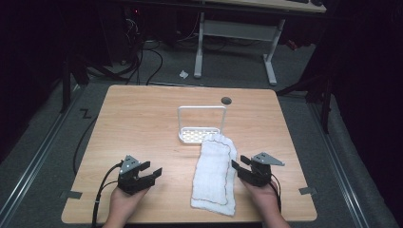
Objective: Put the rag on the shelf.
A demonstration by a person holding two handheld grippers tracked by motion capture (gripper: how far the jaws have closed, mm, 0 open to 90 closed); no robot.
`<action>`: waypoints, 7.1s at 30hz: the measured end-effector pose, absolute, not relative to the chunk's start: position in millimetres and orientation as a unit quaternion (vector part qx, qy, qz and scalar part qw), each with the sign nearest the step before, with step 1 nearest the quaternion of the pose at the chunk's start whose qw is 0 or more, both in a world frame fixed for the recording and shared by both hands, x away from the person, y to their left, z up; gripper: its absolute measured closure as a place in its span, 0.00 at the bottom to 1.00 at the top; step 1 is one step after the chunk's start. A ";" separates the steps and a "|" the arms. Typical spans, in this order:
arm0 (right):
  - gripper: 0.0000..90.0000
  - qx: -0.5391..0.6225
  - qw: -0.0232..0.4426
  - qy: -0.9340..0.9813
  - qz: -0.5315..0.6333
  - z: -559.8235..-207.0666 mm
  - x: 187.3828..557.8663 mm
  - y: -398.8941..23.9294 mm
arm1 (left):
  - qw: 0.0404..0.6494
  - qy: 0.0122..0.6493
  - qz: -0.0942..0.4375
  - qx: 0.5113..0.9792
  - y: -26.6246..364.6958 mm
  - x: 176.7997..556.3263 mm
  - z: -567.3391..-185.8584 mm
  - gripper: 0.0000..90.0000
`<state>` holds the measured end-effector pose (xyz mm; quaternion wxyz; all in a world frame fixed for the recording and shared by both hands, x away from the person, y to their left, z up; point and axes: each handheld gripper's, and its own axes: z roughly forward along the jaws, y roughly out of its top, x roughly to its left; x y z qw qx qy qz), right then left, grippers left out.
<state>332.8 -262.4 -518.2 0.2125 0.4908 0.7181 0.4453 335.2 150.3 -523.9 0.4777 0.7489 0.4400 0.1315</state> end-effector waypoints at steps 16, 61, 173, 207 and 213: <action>1.00 0.474 0.171 0.780 0.372 -531.9 346.0 -241.1 | 0.428 0.331 0.087 0.837 13.2 347.0 -523.2 0.90; 0.58 0.401 0.161 0.815 0.386 -533.9 322.8 -183.6 | 0.377 0.354 0.114 0.848 60.2 339.2 -528.1 0.65; 0.92 0.359 0.304 0.684 0.558 -374.8 349.6 -186.9 | 0.626 0.338 0.212 0.670 72.6 377.2 -373.9 0.93; 0.92 0.360 0.324 0.666 0.567 -330.0 396.9 -193.7 | 0.632 0.304 0.251 0.667 61.9 431.0 -325.7 0.93; 0.92 0.364 0.327 0.667 0.562 -326.4 415.1 -194.7 | 0.628 0.310 0.246 0.669 59.1 451.4 -324.8 0.93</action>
